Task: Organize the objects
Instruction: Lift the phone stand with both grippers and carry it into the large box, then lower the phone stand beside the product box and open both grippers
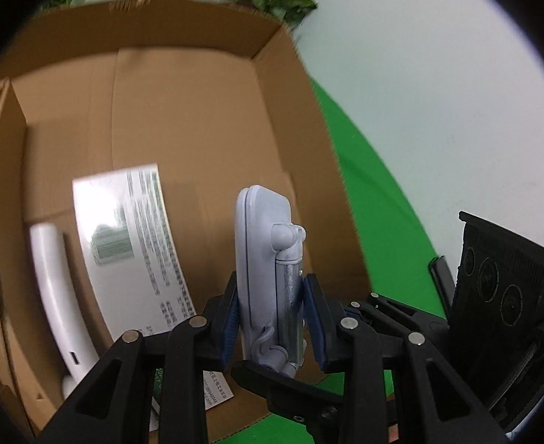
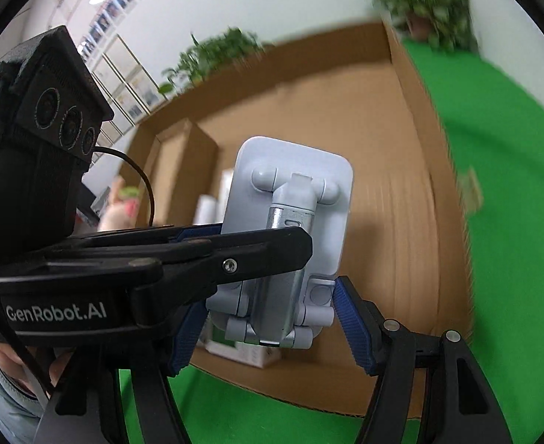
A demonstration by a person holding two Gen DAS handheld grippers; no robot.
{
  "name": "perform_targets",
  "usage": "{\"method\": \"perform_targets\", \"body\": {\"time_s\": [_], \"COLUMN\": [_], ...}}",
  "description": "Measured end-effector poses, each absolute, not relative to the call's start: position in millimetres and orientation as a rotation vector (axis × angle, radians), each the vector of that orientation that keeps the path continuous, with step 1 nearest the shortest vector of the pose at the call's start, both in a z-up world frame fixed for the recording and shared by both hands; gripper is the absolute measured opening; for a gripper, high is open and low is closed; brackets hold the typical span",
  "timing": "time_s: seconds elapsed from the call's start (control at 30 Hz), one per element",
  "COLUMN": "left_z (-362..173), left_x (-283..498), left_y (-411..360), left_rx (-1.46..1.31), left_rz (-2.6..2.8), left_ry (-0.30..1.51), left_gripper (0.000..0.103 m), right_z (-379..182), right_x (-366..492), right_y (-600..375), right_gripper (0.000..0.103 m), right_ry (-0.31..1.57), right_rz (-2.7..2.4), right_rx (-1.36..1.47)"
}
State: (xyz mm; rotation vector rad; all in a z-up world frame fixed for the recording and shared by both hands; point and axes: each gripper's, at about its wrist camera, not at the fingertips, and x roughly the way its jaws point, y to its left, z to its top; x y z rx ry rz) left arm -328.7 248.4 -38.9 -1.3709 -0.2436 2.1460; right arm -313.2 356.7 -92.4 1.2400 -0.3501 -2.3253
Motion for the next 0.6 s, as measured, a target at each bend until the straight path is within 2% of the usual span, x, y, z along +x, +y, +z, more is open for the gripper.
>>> {"method": "perform_targets", "body": {"time_s": [0.23,0.4,0.6], "left_z": [-66.2,-71.5,-62.4], "left_x": [-330.7,-326.6,-313.9], "left_y": [259.7,253.6,237.7], "left_rx": [-1.461,-1.521,-1.496], "left_rz": [2.125,2.150,2.157], "left_ry": [-0.246,-0.245,-0.280], "left_gripper": [0.032,0.037,0.036], "right_z": [-127.7,-130.9,-135.2], "right_x": [-319.4,-316.6,-318.5], "right_y": [364.4,357.5,346.1], "right_gripper": [0.064,0.064,0.066], "right_ry": [-0.371,-0.297,-0.202], "right_rz": [-2.262,-2.245,-2.230], "right_rx": [1.360,1.406,1.482]}}
